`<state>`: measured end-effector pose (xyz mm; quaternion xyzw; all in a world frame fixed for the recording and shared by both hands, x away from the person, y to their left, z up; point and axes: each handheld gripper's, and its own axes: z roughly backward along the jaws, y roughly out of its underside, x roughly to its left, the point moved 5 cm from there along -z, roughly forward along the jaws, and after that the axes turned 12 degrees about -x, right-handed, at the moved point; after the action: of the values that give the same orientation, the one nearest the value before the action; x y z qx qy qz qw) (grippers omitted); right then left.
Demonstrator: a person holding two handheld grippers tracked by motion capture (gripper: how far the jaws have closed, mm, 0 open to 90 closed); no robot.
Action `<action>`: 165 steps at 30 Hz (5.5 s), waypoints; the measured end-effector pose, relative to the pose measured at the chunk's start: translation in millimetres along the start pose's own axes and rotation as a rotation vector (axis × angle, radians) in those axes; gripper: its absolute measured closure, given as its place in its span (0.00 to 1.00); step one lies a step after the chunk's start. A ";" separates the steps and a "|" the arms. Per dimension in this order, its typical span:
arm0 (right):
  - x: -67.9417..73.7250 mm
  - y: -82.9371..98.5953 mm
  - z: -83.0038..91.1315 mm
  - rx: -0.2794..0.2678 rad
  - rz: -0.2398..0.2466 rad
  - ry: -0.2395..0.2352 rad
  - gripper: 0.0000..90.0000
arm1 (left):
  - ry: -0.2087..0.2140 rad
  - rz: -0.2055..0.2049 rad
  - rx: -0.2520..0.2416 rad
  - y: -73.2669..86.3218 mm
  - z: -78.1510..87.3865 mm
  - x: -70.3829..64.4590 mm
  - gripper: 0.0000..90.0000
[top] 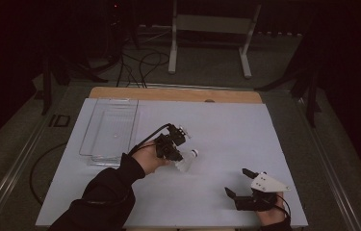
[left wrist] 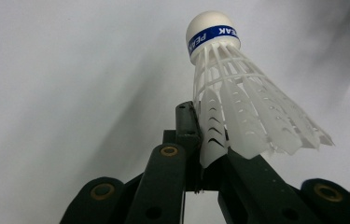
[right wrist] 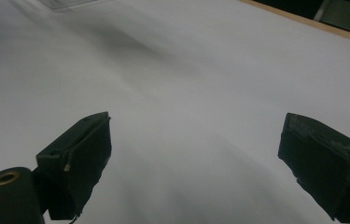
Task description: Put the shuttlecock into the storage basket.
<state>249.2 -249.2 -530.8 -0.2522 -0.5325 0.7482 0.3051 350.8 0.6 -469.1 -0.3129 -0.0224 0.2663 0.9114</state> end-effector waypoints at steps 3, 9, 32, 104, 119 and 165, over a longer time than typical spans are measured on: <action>1.0 1.2 -1.1 0.011 0.006 0.000 0.11 | 0.005 -0.002 -0.005 -0.8 3.8 -0.1 1.00; -0.2 -0.2 0.1 -0.003 0.009 0.010 0.11 | 0.009 0.001 -0.006 1.1 7.8 1.8 1.00; -0.6 -0.2 0.2 0.001 0.009 0.015 0.11 | -0.032 0.024 -0.062 -2.0 42.4 17.1 1.00; 0.7 0.9 -1.9 0.011 0.007 0.018 0.11 | -0.254 0.233 -0.133 60.7 143.5 105.1 1.00; 0.6 1.2 -2.4 0.012 0.010 0.015 0.11 | -0.305 0.311 -0.165 71.8 142.5 125.2 1.00; -0.1 2.2 -2.5 0.013 0.003 0.016 0.11 | -0.326 0.439 -0.100 105.0 80.8 163.2 1.00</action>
<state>250.6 -248.2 -533.7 -0.2566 -0.5247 0.7502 0.3099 424.4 196.8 -485.9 -0.3080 -0.1135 0.5029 0.7996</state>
